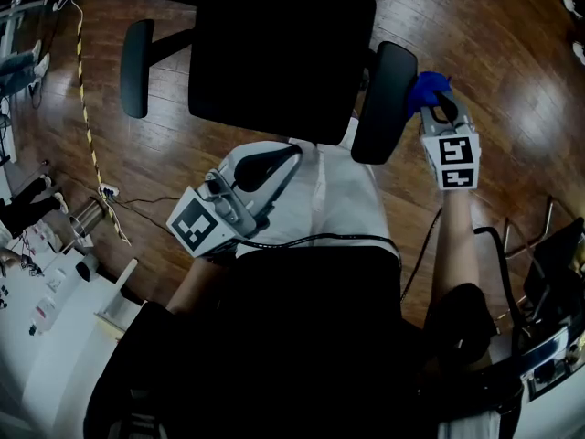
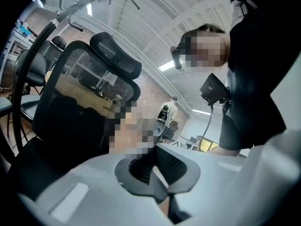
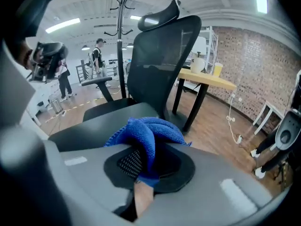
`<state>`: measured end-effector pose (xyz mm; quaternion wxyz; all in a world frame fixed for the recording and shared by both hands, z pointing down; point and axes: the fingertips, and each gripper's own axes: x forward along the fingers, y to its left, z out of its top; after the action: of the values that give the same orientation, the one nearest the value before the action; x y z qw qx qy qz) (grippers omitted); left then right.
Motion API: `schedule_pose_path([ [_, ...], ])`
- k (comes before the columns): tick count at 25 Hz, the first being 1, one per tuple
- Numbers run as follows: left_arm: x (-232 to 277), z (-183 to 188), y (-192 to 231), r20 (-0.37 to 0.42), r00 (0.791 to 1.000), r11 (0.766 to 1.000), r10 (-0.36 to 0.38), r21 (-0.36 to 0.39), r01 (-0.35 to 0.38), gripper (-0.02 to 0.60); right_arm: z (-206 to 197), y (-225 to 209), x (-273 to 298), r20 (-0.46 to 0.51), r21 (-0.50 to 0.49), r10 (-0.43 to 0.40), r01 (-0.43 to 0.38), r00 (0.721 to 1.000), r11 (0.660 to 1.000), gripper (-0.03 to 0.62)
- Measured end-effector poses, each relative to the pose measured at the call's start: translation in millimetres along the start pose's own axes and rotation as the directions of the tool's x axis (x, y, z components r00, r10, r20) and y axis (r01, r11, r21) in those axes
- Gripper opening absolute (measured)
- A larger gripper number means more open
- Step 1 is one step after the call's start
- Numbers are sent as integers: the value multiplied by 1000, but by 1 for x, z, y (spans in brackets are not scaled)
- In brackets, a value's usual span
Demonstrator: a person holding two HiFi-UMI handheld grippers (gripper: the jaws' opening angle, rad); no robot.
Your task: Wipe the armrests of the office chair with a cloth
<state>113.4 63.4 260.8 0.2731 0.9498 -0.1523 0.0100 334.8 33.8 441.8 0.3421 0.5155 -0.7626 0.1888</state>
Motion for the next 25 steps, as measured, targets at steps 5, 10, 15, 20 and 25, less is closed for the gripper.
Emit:
schedule_pose_path([
  [5, 6, -16, 4, -53, 998, 995, 12, 95, -7, 6, 58, -37, 29, 88, -112, -47, 57, 995, 992, 37],
  [10, 46, -98, 22, -381, 924, 965, -44, 223, 137, 5, 77, -24, 18, 225, -88, -76, 98, 971, 991, 37],
  [15, 91, -125, 22, -409, 895, 917, -179, 259, 303, 5, 82, 35, 1, 324, -284, 96, 0, 941, 959, 37],
  [20, 97, -136, 9, -434, 874, 911, -220, 229, 342, 5, 41, 115, -33, 200, -351, 315, -233, 928, 907, 37],
  [25, 62, -143, 13, -438, 883, 951, -170, 163, 264, 5, -3, 182, -81, 106, -359, 484, -421, 869, 833, 37],
])
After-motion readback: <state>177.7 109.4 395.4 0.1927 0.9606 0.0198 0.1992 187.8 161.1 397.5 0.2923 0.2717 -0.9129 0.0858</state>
